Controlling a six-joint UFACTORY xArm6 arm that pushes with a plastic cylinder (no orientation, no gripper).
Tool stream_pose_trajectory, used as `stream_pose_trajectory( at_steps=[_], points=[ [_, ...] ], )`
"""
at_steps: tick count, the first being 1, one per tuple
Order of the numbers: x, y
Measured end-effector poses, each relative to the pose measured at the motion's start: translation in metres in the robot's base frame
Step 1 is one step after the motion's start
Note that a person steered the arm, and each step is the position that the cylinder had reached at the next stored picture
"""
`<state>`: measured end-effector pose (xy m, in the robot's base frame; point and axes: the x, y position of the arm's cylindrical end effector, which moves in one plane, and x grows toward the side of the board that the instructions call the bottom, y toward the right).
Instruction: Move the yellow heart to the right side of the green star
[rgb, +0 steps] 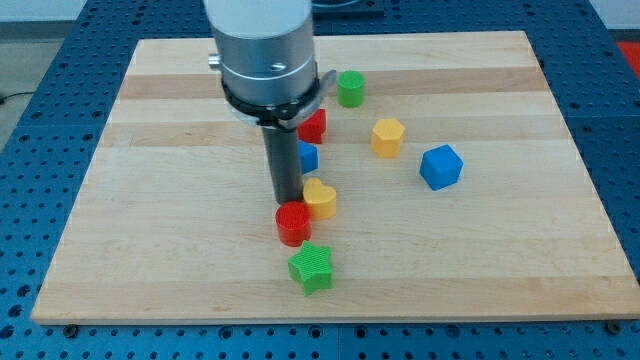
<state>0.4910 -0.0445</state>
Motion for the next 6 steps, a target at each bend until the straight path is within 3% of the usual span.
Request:
stream_pose_trajectory(
  at_steps=[2, 6],
  points=[
    [-0.025, 0.012],
    [0.034, 0.063]
  ],
)
